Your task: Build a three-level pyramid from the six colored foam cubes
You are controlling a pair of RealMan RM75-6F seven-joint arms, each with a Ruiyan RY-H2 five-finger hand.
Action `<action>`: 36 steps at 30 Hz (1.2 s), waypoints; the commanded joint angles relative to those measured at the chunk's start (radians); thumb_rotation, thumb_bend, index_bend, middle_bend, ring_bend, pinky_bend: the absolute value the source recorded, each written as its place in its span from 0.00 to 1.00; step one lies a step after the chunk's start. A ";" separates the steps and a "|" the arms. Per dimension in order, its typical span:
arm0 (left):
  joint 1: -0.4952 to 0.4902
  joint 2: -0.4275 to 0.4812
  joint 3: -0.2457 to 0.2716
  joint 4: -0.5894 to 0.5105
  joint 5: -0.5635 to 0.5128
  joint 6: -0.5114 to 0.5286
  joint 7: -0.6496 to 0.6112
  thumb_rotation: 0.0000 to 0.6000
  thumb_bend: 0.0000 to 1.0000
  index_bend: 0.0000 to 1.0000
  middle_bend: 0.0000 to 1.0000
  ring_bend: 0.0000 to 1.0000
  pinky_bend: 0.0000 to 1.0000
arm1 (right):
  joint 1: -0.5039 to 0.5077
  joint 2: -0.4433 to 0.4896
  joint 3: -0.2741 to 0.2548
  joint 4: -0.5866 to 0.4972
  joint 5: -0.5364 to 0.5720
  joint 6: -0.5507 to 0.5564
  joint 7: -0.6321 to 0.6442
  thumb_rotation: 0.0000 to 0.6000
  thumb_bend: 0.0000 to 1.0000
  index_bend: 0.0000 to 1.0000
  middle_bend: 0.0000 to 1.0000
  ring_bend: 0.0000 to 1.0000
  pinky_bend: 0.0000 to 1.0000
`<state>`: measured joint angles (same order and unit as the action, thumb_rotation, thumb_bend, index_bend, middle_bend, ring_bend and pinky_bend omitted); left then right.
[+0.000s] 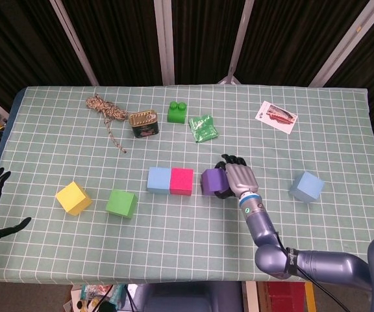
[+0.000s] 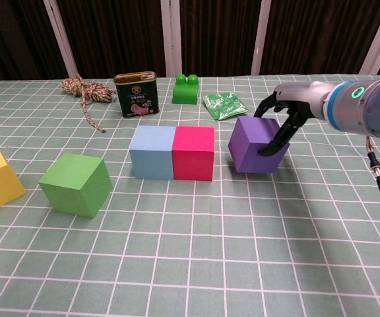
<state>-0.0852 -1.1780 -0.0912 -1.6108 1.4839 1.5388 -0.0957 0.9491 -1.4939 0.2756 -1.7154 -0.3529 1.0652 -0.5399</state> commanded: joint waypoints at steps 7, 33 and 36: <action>-0.001 0.004 0.001 -0.005 -0.003 -0.007 -0.004 1.00 0.10 0.00 0.00 0.00 0.00 | 0.028 -0.040 -0.004 0.028 0.035 0.037 -0.054 1.00 0.31 0.42 0.11 0.03 0.00; -0.002 0.012 0.007 -0.011 0.000 -0.013 -0.013 1.00 0.10 0.00 0.00 0.00 0.00 | 0.049 -0.103 0.023 0.039 0.087 0.104 -0.116 1.00 0.31 0.42 0.11 0.03 0.00; -0.002 0.012 0.007 -0.011 0.001 -0.012 -0.014 1.00 0.10 0.00 0.00 0.00 0.00 | 0.050 -0.108 0.026 0.040 0.089 0.106 -0.119 1.00 0.31 0.42 0.11 0.03 0.00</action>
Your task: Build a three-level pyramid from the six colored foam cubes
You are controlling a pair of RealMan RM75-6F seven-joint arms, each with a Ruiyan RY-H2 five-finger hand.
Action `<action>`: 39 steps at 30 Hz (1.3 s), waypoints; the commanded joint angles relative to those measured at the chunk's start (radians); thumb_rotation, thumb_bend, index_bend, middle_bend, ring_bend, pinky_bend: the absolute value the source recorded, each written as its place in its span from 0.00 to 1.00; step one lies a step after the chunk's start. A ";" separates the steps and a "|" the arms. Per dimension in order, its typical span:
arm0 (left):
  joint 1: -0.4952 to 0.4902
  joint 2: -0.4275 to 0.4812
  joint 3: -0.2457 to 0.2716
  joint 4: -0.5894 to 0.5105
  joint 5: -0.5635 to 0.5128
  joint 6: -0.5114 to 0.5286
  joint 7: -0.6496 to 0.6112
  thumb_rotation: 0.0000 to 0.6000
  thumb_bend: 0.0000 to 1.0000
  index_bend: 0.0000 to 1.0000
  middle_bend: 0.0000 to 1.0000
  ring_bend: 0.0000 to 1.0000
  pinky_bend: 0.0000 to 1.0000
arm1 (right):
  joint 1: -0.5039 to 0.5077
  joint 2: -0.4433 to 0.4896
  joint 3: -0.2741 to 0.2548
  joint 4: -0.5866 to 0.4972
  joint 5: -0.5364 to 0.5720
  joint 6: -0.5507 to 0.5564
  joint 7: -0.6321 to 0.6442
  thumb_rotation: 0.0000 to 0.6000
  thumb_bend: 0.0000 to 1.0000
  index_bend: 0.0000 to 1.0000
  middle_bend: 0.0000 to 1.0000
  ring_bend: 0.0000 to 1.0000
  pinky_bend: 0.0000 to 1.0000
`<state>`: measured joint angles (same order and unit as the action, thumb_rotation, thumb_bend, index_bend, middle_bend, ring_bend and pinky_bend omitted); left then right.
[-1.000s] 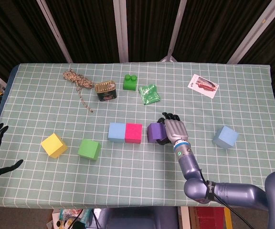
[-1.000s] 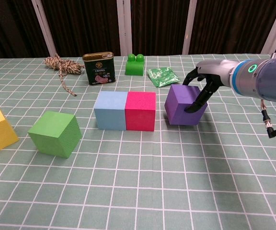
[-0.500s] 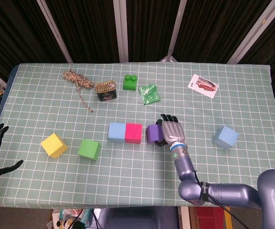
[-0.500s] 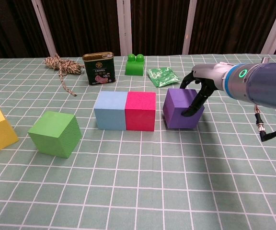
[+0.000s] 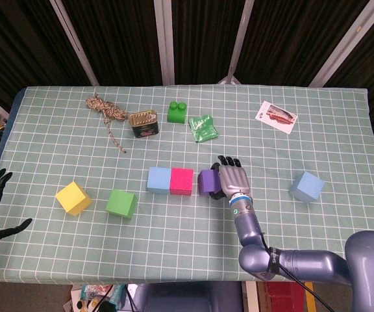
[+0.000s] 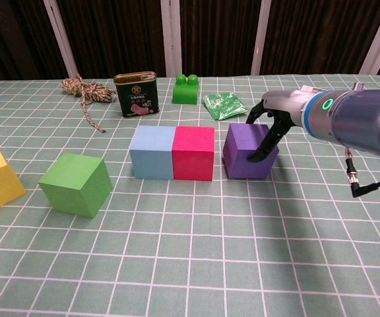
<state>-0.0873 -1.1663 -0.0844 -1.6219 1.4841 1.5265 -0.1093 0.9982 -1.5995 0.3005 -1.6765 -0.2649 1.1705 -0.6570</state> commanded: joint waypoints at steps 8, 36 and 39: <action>0.000 0.002 0.001 0.000 0.002 0.001 -0.004 1.00 0.10 0.00 0.00 0.00 0.00 | 0.005 -0.021 0.015 0.019 0.006 0.004 -0.004 1.00 0.31 0.42 0.11 0.03 0.00; 0.000 0.007 0.006 -0.003 0.003 -0.005 -0.011 1.00 0.10 0.00 0.00 0.00 0.00 | 0.000 -0.071 0.029 0.055 0.005 0.024 -0.020 1.00 0.31 0.42 0.11 0.03 0.00; 0.000 0.008 0.006 -0.003 0.003 -0.006 -0.011 1.00 0.10 0.00 0.00 0.00 0.00 | -0.002 -0.074 0.030 0.054 0.004 0.027 -0.021 1.00 0.31 0.42 0.11 0.03 0.00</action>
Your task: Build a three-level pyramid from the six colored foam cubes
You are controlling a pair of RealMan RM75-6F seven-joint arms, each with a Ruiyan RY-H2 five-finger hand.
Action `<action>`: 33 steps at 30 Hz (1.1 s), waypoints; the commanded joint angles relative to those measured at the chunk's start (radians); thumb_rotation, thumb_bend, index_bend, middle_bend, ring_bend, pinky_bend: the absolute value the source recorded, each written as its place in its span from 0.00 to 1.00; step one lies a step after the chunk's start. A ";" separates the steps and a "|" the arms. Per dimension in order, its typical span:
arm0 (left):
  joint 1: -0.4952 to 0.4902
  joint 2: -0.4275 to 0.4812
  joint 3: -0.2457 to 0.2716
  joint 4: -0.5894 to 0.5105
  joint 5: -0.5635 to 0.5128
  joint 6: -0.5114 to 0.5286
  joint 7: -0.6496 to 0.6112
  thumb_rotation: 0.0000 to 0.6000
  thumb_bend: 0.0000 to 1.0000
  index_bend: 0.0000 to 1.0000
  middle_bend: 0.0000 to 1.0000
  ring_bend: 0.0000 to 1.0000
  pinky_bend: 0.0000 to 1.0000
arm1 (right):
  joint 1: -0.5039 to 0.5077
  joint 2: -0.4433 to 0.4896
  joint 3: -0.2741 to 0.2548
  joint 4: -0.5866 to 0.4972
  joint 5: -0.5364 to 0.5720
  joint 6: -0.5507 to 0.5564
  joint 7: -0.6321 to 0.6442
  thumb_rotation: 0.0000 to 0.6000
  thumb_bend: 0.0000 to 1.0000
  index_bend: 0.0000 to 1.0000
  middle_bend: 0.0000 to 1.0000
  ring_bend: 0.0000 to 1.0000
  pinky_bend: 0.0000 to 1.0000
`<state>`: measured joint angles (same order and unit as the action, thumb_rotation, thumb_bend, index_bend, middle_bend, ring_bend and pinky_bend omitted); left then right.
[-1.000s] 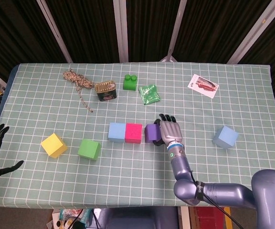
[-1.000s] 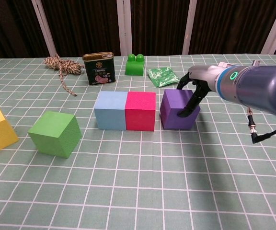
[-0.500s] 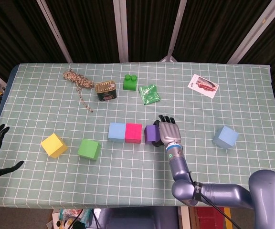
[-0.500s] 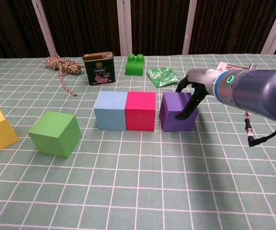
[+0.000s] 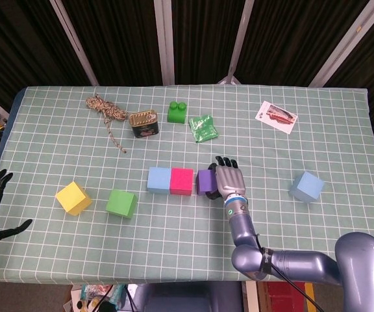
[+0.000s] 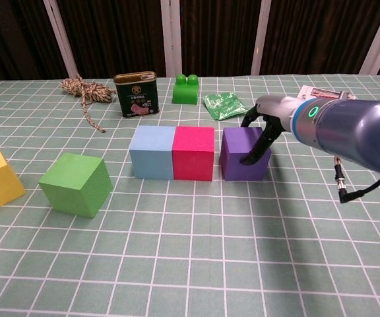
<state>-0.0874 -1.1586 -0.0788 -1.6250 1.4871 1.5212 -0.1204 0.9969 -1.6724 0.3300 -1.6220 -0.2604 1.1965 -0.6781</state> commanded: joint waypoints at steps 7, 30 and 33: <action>0.000 0.001 0.001 -0.001 0.001 0.000 -0.001 1.00 0.10 0.00 0.00 0.00 0.00 | -0.002 -0.008 0.007 0.005 0.000 0.000 -0.005 1.00 0.31 0.42 0.11 0.03 0.00; 0.000 0.003 0.001 -0.002 -0.002 -0.003 -0.001 1.00 0.10 0.00 0.00 0.00 0.00 | -0.007 -0.022 0.017 0.008 0.001 -0.012 -0.018 1.00 0.31 0.17 0.10 0.03 0.00; -0.001 0.003 0.002 -0.003 -0.003 -0.005 0.000 1.00 0.10 0.00 0.00 0.00 0.00 | -0.008 -0.021 0.018 0.004 0.007 -0.016 -0.023 1.00 0.31 0.06 0.07 0.03 0.00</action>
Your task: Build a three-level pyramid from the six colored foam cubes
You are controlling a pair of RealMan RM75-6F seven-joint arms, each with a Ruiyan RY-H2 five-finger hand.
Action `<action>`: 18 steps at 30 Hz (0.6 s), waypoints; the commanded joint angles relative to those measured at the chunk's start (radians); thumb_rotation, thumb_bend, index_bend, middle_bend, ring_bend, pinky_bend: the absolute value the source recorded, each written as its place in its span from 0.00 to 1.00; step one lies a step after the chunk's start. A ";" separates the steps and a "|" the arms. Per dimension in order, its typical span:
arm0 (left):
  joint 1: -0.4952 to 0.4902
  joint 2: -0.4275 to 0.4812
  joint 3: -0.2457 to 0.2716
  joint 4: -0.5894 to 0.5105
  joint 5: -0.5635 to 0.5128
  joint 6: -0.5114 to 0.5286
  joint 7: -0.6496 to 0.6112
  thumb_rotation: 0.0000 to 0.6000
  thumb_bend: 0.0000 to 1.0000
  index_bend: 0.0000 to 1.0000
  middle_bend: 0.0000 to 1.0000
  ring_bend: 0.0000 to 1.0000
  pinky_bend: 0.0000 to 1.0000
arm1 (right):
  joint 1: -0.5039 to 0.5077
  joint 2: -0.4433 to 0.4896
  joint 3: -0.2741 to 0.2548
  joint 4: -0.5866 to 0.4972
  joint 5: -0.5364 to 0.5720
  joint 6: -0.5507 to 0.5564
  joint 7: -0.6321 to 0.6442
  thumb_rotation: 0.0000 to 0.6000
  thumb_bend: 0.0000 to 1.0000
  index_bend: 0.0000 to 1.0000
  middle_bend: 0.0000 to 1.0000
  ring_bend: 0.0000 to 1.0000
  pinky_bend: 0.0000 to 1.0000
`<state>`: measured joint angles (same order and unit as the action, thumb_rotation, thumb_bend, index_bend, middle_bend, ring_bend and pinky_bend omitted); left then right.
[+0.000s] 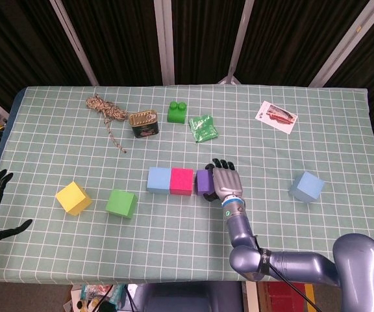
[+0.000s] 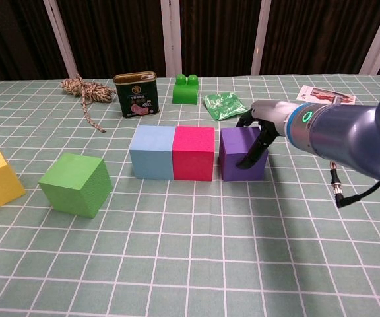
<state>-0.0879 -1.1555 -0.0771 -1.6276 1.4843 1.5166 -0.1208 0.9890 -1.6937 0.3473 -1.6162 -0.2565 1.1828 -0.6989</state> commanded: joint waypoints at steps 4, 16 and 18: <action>0.000 0.001 0.001 -0.001 0.000 -0.001 0.001 1.00 0.10 0.00 0.00 0.00 0.00 | -0.001 0.000 0.003 -0.004 0.002 -0.002 -0.004 1.00 0.31 0.00 0.05 0.03 0.00; -0.001 0.002 0.001 -0.002 -0.002 -0.004 0.002 1.00 0.10 0.00 0.00 0.00 0.00 | -0.007 0.014 -0.001 -0.034 0.008 -0.007 -0.020 1.00 0.31 0.00 0.00 0.01 0.00; 0.000 0.002 0.001 -0.002 -0.002 -0.003 0.003 1.00 0.10 0.00 0.00 0.00 0.00 | -0.010 0.019 -0.002 -0.049 0.003 -0.003 -0.018 1.00 0.31 0.00 0.00 0.01 0.00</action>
<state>-0.0884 -1.1534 -0.0759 -1.6295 1.4827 1.5135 -0.1181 0.9814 -1.6789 0.3464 -1.6574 -0.2510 1.1776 -0.7166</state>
